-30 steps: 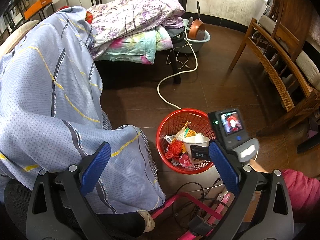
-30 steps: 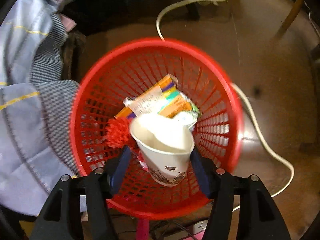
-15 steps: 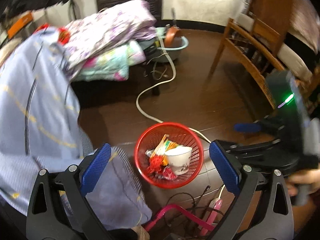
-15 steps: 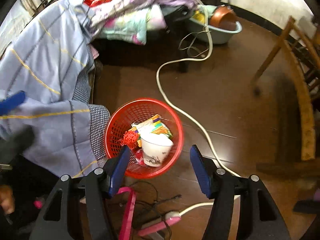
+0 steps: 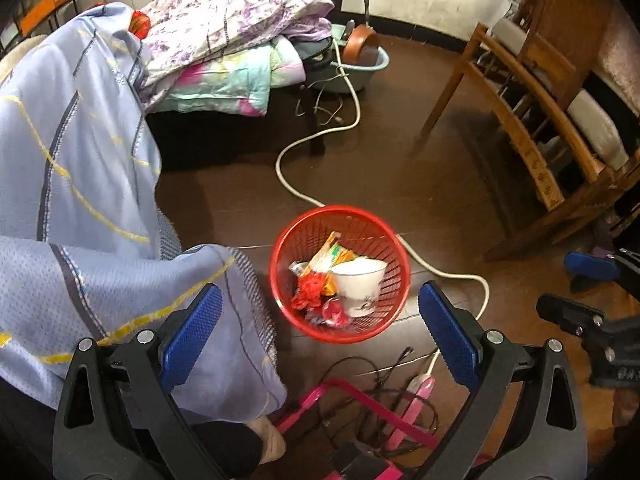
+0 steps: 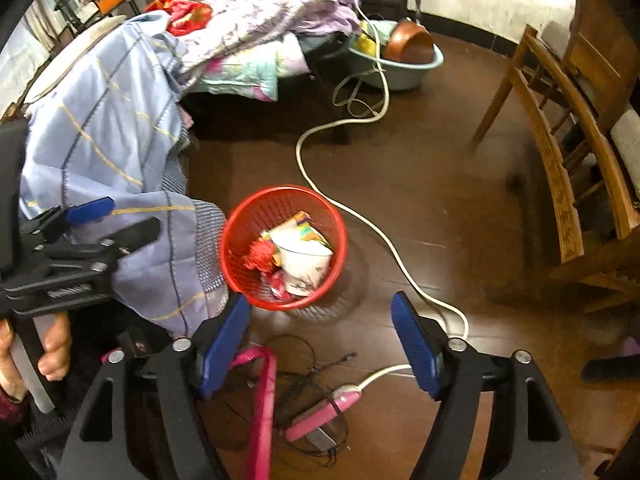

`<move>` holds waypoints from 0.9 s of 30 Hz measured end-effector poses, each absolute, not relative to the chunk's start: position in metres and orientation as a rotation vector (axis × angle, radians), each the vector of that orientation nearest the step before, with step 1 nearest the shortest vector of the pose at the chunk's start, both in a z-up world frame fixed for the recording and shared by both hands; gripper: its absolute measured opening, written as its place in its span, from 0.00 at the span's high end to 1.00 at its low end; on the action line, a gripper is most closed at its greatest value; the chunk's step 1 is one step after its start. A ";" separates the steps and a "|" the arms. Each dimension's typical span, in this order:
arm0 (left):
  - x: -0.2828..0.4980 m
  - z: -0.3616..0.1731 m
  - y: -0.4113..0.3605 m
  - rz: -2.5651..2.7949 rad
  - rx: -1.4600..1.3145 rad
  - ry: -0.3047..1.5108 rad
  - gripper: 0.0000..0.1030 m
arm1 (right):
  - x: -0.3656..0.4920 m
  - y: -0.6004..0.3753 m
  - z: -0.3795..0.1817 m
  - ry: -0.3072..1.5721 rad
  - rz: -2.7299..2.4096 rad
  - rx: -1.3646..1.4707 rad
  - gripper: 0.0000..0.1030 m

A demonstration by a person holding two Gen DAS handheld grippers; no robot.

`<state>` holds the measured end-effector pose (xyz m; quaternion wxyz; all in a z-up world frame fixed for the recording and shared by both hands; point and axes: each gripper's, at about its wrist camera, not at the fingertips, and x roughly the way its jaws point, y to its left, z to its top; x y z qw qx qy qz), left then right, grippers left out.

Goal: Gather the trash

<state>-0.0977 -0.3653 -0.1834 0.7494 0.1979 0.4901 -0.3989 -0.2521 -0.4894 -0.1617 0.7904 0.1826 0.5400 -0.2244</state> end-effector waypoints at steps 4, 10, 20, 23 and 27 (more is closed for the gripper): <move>-0.101 -0.181 -0.363 -0.868 0.446 1.044 0.08 | -0.246 -0.479 -0.164 1.156 -0.452 0.394 0.29; -0.098 -0.182 -0.362 -0.848 0.443 1.045 0.08 | -0.244 -0.475 -0.159 1.117 -0.475 0.365 0.29; -0.098 -0.179 -0.360 -0.810 0.454 1.021 0.08 | -0.242 -0.470 -0.168 1.118 -0.465 0.379 0.28; -0.098 -0.179 -0.360 -0.809 0.457 1.018 0.08 | -0.242 -0.469 -0.169 1.118 -0.459 0.380 0.28; -0.098 -0.179 -0.360 -0.809 0.455 1.019 0.08 | -0.241 -0.468 -0.168 1.115 -0.459 0.378 0.28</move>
